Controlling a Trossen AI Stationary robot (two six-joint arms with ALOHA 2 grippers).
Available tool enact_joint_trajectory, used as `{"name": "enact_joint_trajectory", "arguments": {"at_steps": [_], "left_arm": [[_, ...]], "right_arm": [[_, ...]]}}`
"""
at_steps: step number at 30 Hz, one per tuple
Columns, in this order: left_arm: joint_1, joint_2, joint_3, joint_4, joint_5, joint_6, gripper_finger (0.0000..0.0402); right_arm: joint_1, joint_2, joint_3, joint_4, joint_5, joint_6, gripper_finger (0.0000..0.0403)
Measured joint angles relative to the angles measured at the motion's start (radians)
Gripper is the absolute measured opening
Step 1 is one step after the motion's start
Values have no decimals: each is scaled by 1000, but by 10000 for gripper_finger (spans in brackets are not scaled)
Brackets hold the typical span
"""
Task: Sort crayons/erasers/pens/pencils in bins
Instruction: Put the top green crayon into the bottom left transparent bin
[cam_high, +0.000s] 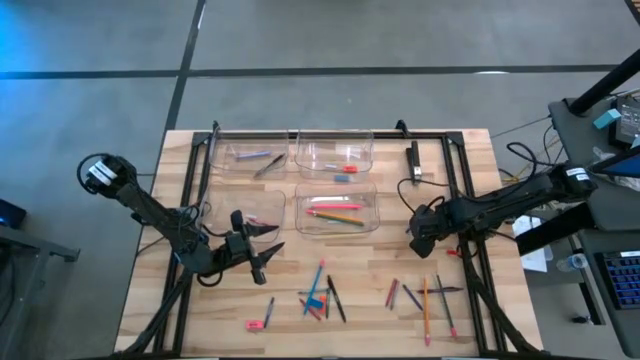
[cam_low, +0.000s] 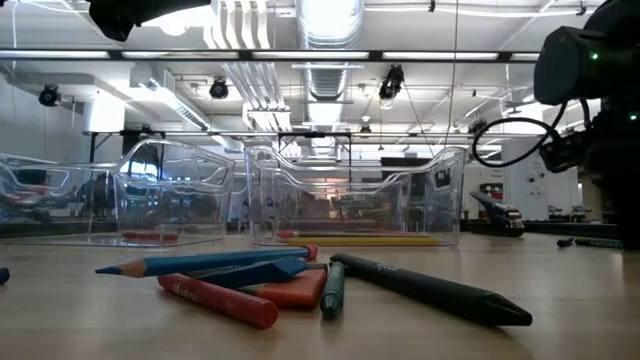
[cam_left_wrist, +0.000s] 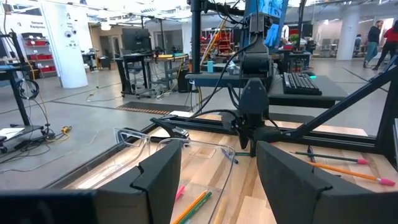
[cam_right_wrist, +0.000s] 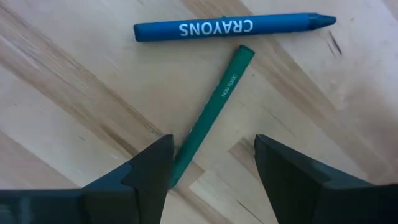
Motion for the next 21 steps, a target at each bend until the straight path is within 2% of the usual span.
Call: {"name": "enact_joint_trajectory", "arguments": {"at_steps": [5,14,21], "left_arm": [[0,0,-1,0,0,0,193],[0,0,-1,0,0,-1,193],[0,0,-1,0,0,-1,193]], "right_arm": [[27,36,-10,12,6,40,195],[57,79,-38,52,-3,76,98],[57,87,-47,65,-50,81,36]]}}
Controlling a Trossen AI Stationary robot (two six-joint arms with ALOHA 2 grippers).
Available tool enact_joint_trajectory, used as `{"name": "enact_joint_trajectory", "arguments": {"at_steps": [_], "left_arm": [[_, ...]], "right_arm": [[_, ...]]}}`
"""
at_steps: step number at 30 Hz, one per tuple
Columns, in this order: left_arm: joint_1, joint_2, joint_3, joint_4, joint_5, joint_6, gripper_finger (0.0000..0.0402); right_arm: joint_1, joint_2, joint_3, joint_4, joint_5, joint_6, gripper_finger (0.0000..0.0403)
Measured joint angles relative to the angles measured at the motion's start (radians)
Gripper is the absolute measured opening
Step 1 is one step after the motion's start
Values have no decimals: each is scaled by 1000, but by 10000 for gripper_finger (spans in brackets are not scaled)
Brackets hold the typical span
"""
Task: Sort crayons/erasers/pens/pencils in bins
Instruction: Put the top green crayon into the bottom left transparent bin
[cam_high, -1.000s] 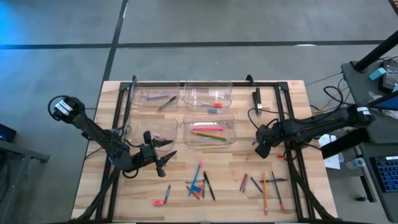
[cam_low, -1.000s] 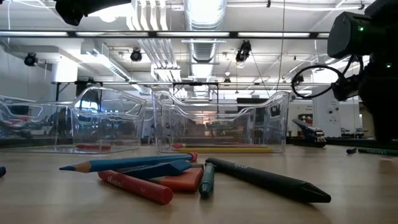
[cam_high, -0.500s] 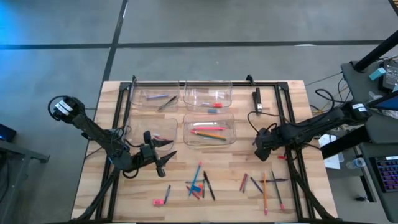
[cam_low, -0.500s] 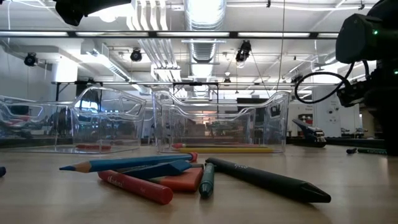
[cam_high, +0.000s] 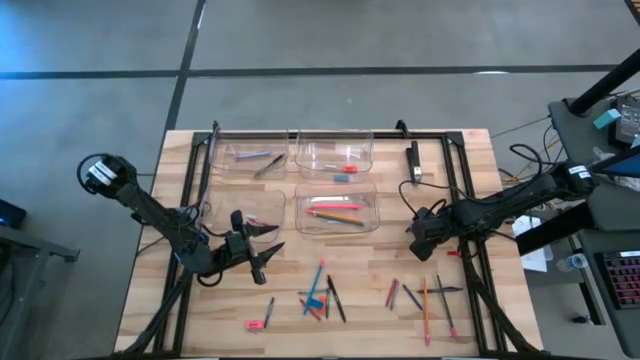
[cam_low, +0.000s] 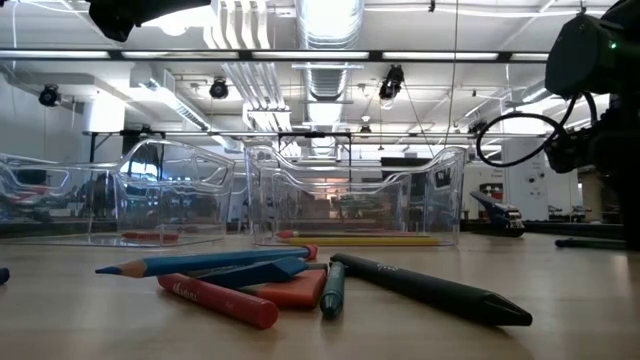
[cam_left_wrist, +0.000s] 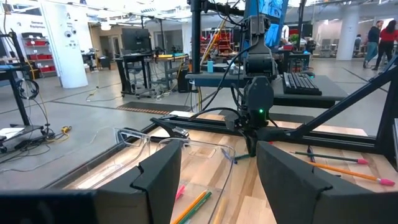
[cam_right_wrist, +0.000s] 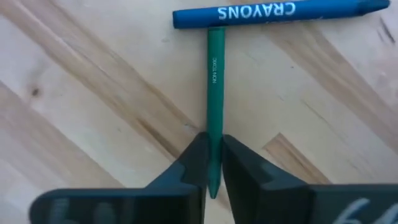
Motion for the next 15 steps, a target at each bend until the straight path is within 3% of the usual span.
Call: {"name": "enact_joint_trajectory", "arguments": {"at_steps": [15], "left_arm": [[0,0,-1,-1,0,0,193]], "right_arm": [[46,-85,92,-122,-78,-72,15]]}}
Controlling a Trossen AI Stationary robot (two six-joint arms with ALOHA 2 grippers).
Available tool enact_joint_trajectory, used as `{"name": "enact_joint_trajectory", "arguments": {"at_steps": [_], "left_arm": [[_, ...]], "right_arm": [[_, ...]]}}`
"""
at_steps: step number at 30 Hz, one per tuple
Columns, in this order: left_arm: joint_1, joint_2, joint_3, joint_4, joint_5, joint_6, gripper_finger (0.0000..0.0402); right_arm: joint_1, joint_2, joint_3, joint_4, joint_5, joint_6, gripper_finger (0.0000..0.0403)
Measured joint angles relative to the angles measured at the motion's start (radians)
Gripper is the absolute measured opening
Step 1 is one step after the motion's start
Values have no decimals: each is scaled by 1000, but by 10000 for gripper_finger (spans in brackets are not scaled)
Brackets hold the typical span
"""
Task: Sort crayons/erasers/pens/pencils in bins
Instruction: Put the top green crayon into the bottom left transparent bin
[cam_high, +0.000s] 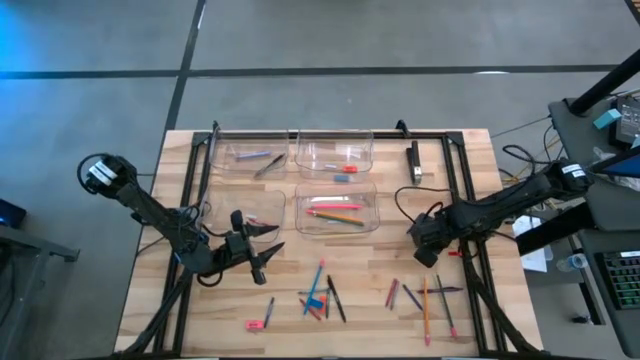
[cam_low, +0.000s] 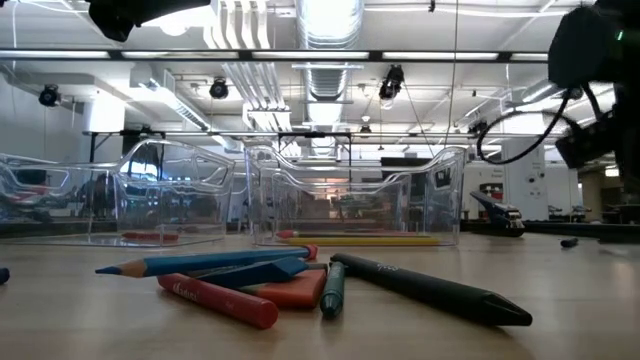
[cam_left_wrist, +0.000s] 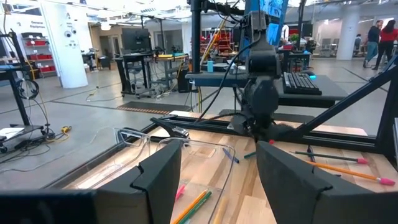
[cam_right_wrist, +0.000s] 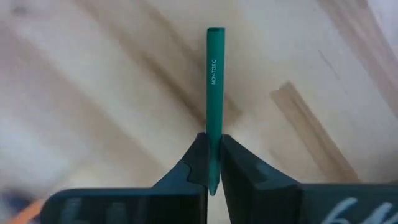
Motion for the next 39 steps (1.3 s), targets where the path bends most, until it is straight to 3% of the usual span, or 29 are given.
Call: {"name": "enact_joint_trajectory", "arguments": {"at_steps": [10,17,22,30,39], "left_arm": [[0,0,0,0,1,0,193],[0,0,0,0,1,-11,193],[1,0,-2,0,0,-25,193],[5,0,-3,-1,11,-130,193],[154,83,7,-2,335,-340,193]], "right_arm": [[78,-83,88,119,56,-34,14],[79,-93,94,430,34,-122,13],[61,-53,121,613,32,-216,13],[14,106,297,637,38,-417,13],[8,269,492,682,49,-593,13]]}}
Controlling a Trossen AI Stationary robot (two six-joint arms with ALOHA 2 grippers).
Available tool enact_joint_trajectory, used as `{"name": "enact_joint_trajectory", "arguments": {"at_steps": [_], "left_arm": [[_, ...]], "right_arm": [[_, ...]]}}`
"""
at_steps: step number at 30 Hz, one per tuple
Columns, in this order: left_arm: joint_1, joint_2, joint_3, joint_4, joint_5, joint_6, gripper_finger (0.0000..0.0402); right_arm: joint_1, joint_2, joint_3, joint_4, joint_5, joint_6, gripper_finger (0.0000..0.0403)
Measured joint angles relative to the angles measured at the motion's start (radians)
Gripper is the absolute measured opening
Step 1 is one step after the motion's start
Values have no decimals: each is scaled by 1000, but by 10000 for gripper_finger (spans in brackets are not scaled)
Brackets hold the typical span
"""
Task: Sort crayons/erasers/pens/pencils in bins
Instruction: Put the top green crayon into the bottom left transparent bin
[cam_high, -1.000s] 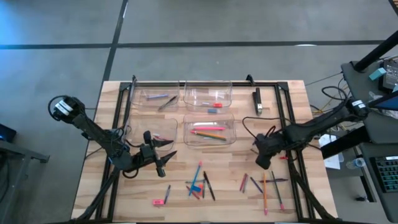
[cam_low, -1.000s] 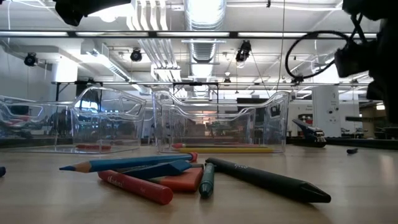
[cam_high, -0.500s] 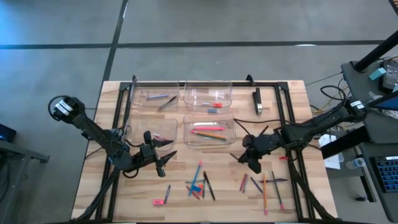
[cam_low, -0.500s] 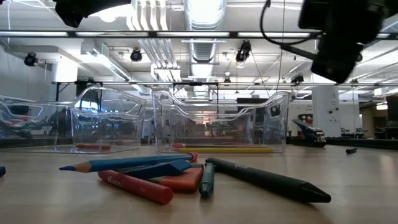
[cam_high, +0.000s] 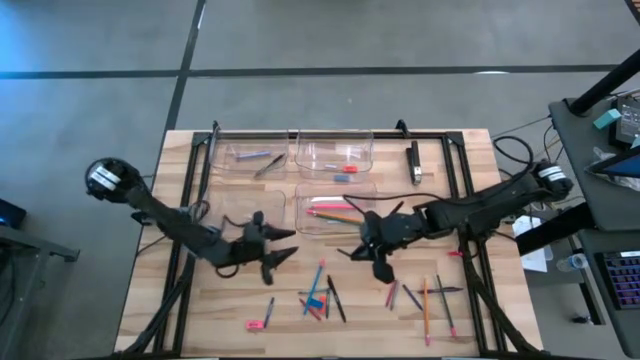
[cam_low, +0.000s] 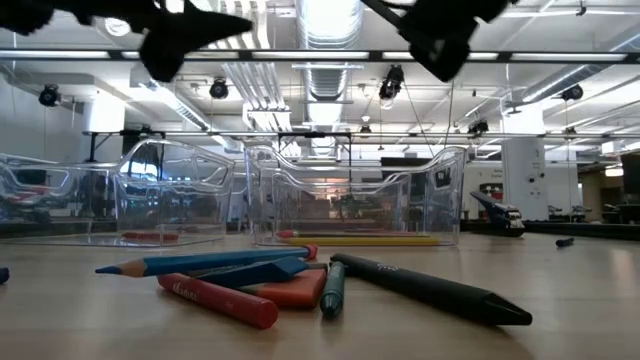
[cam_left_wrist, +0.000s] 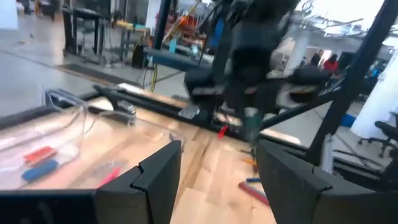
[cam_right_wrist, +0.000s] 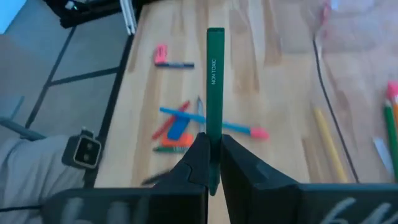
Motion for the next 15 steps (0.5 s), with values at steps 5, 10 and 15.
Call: {"name": "enact_joint_trajectory", "arguments": {"at_steps": [5,10,15], "left_arm": [[95,126,35,126,211,-8,200],[150,213,89,187,367,-20,240],[162,258,129,187,371,-25,290]], "right_arm": [[0,71,89,8,1,-59,13],[0,118,138,7,7,-93,13],[0,137,158,7,7,-100,13]]}}
